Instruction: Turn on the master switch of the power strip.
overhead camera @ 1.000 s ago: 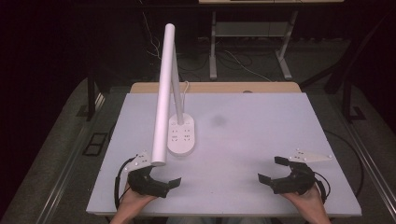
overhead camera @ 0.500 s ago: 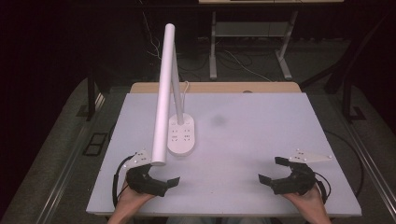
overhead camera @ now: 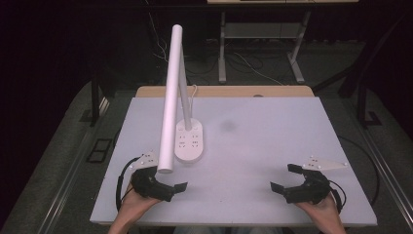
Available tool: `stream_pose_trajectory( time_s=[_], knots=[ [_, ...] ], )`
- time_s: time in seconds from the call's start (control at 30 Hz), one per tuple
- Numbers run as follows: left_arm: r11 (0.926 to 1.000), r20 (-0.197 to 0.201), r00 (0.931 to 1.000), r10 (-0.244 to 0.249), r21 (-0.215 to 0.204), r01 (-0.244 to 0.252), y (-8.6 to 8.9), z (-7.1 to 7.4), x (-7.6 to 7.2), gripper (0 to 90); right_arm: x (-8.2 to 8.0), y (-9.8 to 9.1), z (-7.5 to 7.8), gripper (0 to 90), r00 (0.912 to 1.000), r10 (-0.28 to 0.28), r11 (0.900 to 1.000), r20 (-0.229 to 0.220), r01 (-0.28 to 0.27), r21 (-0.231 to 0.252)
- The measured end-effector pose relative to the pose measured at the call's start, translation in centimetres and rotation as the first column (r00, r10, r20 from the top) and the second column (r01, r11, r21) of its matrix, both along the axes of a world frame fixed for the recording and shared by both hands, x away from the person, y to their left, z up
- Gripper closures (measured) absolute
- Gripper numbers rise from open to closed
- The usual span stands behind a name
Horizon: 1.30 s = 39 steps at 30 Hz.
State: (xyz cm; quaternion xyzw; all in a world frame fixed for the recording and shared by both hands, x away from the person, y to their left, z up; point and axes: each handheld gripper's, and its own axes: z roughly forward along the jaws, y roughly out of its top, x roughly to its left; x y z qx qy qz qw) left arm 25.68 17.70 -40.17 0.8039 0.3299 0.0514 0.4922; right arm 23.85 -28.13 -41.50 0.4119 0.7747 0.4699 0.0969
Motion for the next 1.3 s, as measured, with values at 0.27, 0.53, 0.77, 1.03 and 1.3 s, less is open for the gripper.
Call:
stream_pose_trajectory(
  time_s=[0.27, 0.53, 0.77, 1.03, 1.3],
  knots=[
    [0.9998, -0.008, 0.9999, -0.008, 0.018, 0.009, 0.1, 0.8, 0.7, 0.0, 0.0, 0.0, 0.0, 0.3, 1.0, 0.002, 1.0, -0.003, -0.002, -0.001],
    [0.9993, -0.022, 0.9997, -0.009, 0.036, 0.009, 0.5, 1.4, 1.5, 0.0, 0.0, 0.0, -0.1, 0.3, 1.0, 0.002, 1.0, -0.007, -0.002, -0.001],
    [0.9985, -0.028, 0.9996, -0.008, 0.054, 0.01, 0.9, 2.2, 2.2, 0.0, 0.0, 0.0, -0.1, 0.3, 1.0, 0.002, 1.0, -0.008, -0.002, -0.002],
    [0.9975, -0.035, 0.9994, -0.003, 0.071, 0.005, 1.2, 3.2, 3.4, 0.6, 0.0, -0.1, -0.2, 0.3, 1.0, 0.004, 1.0, -0.007, -0.004, -0.004],
    [0.995, -0.037, 0.9993, -0.01, 0.099, 0.013, 1.7, 4.2, 4.5, 1.6, 0.0, -0.1, -0.2, 0.3, 1.0, 0.004, 1.0, -0.007, -0.004, -0.005]
  ],
)
